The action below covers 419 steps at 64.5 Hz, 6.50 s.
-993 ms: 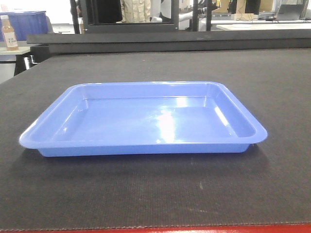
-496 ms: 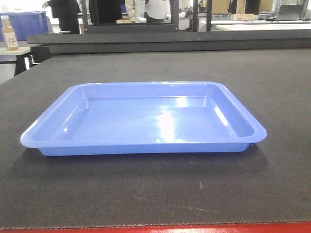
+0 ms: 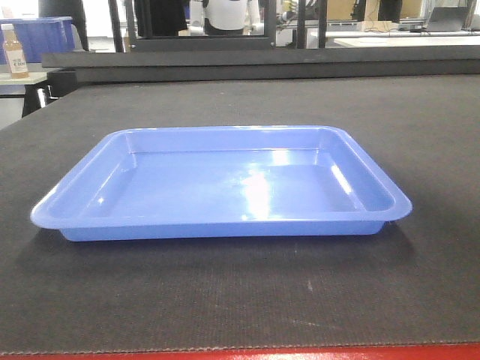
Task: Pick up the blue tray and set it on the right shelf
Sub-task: 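Lower both open grippers toward the opposite side rims of the blue tray, then close both grippers on the tray's opposite side rims, then lift the tray off the table with both grippers, then hold the tray level with both grippers while the base drives away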
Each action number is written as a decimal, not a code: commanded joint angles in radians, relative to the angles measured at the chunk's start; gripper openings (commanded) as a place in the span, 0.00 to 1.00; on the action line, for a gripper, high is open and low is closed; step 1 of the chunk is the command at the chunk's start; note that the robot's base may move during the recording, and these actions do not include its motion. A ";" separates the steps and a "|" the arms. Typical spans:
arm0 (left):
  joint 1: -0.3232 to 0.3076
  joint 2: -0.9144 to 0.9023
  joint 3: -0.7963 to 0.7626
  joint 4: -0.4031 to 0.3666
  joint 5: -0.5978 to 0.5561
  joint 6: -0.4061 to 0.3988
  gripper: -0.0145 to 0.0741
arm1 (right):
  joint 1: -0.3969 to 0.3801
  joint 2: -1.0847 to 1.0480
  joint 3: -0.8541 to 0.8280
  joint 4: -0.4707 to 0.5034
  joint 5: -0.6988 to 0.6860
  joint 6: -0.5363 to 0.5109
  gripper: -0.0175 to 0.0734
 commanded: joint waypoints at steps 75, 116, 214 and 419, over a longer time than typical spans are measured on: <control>0.012 1.038 -0.776 0.264 0.434 -0.437 0.67 | -0.052 0.879 -0.541 0.000 0.406 0.185 0.86; 0.041 1.064 -0.767 0.201 0.439 -0.437 0.67 | -0.030 0.902 -0.543 0.000 0.374 0.165 0.50; -0.106 0.509 -0.446 0.285 0.607 -0.472 0.12 | -0.006 0.263 -0.318 0.000 0.551 0.179 0.25; -0.148 0.418 -0.433 0.235 0.628 -0.539 0.11 | 0.025 0.180 -0.297 0.000 0.602 0.179 0.25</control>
